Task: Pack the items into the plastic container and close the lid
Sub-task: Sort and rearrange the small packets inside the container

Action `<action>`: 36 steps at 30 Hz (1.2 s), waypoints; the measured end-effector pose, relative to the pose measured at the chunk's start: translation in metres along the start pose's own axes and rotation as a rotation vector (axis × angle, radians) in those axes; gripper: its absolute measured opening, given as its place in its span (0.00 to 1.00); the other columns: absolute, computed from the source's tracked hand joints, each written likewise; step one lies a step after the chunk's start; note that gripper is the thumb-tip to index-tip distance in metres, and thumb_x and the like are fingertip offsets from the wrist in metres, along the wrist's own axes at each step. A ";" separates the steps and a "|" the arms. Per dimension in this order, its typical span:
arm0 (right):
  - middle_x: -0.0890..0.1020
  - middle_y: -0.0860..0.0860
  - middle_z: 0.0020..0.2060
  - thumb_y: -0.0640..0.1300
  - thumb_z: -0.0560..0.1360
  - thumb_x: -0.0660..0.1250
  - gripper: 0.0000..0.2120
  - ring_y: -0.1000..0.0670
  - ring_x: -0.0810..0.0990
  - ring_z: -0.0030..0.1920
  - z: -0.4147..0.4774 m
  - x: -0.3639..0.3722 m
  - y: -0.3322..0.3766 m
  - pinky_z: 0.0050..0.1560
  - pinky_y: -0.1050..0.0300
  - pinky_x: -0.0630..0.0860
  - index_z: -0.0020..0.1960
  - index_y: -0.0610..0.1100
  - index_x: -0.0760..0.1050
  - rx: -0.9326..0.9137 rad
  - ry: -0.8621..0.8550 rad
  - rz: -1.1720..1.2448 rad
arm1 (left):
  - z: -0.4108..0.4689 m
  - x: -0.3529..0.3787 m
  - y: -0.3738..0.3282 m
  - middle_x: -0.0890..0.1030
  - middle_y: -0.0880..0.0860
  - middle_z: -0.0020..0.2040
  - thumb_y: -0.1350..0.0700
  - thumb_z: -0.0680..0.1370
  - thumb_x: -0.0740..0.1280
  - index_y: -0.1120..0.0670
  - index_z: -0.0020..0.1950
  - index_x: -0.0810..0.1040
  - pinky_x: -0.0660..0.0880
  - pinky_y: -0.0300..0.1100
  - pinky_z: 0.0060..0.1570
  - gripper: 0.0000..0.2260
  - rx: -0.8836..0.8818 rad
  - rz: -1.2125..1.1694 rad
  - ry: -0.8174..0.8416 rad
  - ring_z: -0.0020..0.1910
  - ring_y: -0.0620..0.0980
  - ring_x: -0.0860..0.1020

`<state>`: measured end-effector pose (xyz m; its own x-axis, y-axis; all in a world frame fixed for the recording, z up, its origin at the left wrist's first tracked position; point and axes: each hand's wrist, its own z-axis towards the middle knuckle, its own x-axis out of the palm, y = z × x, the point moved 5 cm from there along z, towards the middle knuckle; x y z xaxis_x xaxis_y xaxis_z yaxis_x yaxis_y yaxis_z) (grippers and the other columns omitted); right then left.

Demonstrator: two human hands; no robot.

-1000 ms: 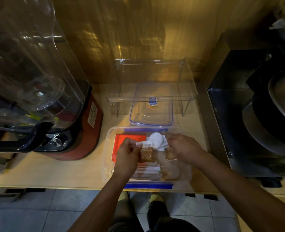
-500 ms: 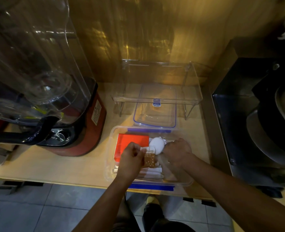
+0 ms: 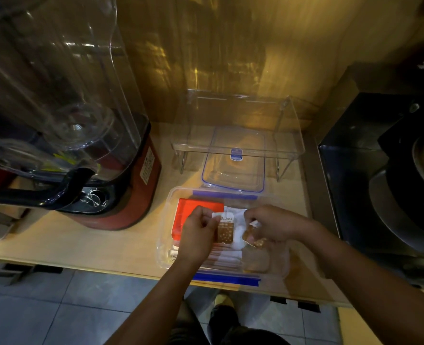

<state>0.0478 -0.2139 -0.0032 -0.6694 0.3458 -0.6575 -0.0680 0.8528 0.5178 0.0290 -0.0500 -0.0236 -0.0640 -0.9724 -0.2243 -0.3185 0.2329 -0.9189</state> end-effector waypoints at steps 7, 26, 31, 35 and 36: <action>0.83 0.40 0.44 0.35 0.71 0.70 0.07 0.46 0.82 0.44 -0.004 -0.009 0.010 0.47 0.50 0.78 0.49 0.38 0.79 -0.092 -0.084 0.438 | 0.001 0.005 -0.006 0.81 0.51 0.31 0.59 0.77 0.66 0.55 0.40 0.78 0.80 0.46 0.36 0.06 0.017 -0.090 0.051 0.33 0.50 0.81; 0.82 0.48 0.44 0.41 0.76 0.64 0.04 0.48 0.79 0.47 0.019 -0.002 -0.007 0.48 0.54 0.74 0.47 0.44 0.78 -0.032 -0.442 0.193 | -0.007 -0.006 0.006 0.84 0.62 0.40 0.59 0.75 0.68 0.61 0.43 0.81 0.79 0.55 0.47 0.06 -0.090 -0.147 -0.187 0.42 0.59 0.82; 0.77 0.50 0.59 0.41 0.76 0.60 0.12 0.47 0.72 0.63 0.030 0.021 -0.017 0.64 0.49 0.62 0.56 0.45 0.77 -0.012 -0.234 -0.343 | 0.000 -0.015 0.003 0.85 0.55 0.37 0.58 0.76 0.68 0.55 0.39 0.81 0.80 0.51 0.45 0.06 -0.110 -0.190 -0.249 0.40 0.55 0.83; 0.75 0.50 0.60 0.45 0.77 0.59 0.15 0.48 0.69 0.64 0.032 0.018 -0.020 0.65 0.51 0.57 0.62 0.47 0.72 -0.026 -0.340 -0.364 | 0.002 -0.019 0.002 0.84 0.48 0.30 0.58 0.76 0.68 0.53 0.34 0.80 0.78 0.44 0.38 0.10 -0.130 -0.226 -0.265 0.34 0.47 0.83; 0.74 0.50 0.61 0.47 0.77 0.59 0.16 0.48 0.68 0.64 0.033 0.018 -0.020 0.65 0.52 0.57 0.64 0.48 0.70 -0.030 -0.342 -0.360 | 0.002 -0.020 0.003 0.84 0.48 0.30 0.58 0.76 0.68 0.53 0.34 0.80 0.77 0.43 0.37 0.10 -0.131 -0.227 -0.265 0.33 0.45 0.83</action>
<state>0.0610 -0.2118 -0.0433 -0.3186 0.1440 -0.9369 -0.2746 0.9320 0.2366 0.0312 -0.0304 -0.0225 0.2636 -0.9581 -0.1116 -0.4158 -0.0085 -0.9094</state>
